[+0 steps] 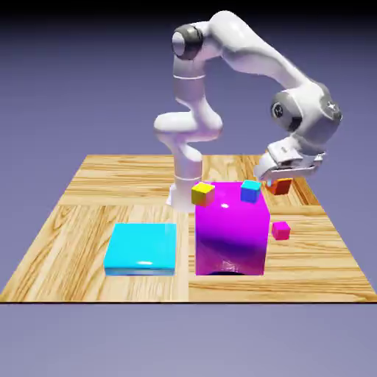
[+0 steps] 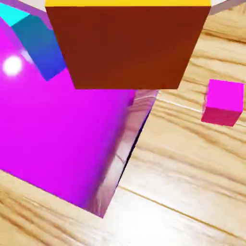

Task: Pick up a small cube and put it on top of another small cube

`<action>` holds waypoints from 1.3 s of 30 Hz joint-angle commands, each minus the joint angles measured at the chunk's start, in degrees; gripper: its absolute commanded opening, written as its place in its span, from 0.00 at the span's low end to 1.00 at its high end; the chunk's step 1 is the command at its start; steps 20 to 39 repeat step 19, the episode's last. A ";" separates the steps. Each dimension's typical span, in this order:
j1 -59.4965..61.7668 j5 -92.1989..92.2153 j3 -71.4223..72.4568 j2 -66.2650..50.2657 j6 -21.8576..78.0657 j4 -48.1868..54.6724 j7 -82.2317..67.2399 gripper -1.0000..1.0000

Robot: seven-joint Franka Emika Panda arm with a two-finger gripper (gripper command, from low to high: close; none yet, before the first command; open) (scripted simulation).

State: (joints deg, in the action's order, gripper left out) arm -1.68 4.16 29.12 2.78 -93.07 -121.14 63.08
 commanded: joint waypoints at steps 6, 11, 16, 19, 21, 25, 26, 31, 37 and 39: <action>4.50 10.72 -6.25 11.57 0.82 -4.74 4.33 0.00; 3.71 11.87 -5.02 11.22 -7.87 -13.04 3.70 0.00; 3.98 11.47 -5.45 11.34 -4.84 -10.15 3.92 1.00; 4.50 10.72 -6.25 11.57 0.82 -4.74 4.33 1.00; 4.50 10.72 -6.25 11.57 0.82 -4.74 4.33 1.00; 4.50 10.72 -6.25 11.57 0.82 -4.74 4.33 1.00; 4.50 10.72 -6.25 11.57 0.82 -4.74 4.33 1.00; 4.50 10.72 -6.25 11.57 0.82 -4.74 4.33 1.00; 4.50 10.72 -6.25 11.57 0.82 -4.74 4.33 1.00; 4.50 10.72 -6.25 11.57 0.82 -4.74 4.33 1.00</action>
